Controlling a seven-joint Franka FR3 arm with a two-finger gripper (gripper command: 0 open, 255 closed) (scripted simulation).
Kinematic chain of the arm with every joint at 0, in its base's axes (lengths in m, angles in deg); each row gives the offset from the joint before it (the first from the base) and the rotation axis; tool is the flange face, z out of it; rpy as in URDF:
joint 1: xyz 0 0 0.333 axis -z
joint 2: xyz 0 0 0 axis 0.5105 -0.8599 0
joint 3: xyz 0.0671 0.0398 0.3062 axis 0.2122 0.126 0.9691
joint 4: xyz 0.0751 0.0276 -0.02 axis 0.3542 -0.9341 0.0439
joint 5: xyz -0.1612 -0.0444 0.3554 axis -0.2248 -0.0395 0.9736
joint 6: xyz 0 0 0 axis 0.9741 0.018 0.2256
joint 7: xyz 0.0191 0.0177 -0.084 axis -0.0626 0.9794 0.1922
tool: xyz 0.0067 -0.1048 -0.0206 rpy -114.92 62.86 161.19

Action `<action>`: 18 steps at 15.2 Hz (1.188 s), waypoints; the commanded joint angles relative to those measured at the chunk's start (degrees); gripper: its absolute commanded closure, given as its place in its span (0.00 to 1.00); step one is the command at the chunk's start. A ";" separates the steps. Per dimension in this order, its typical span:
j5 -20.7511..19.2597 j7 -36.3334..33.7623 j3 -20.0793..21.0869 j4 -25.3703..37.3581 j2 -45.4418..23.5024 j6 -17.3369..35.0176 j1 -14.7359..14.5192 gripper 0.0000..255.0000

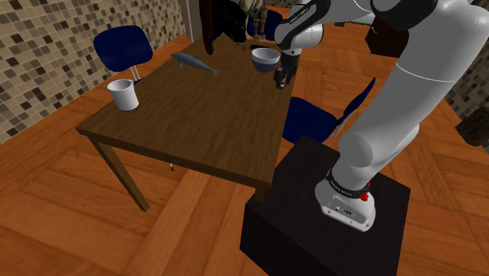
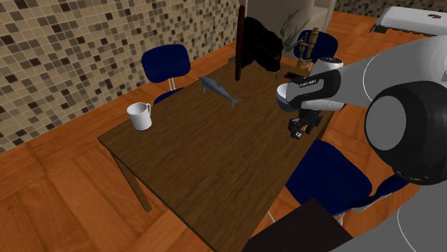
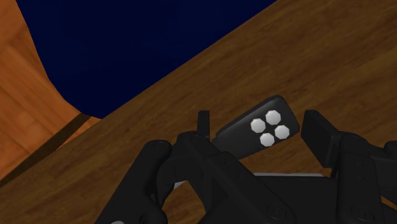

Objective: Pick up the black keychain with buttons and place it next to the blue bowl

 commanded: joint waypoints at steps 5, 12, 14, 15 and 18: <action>0.00 0.00 0.00 0.00 0.00 0.00 0.00 0.00; -1.23 -0.87 -0.03 3.23 3.97 -7.09 -0.02 0.00; -1.23 -0.87 -0.03 3.23 3.97 -7.09 -0.02 0.00; -1.23 -0.87 -0.03 3.23 3.97 -7.09 -0.02 0.00; -1.23 -0.87 -0.03 3.23 3.97 -7.09 -0.02 0.00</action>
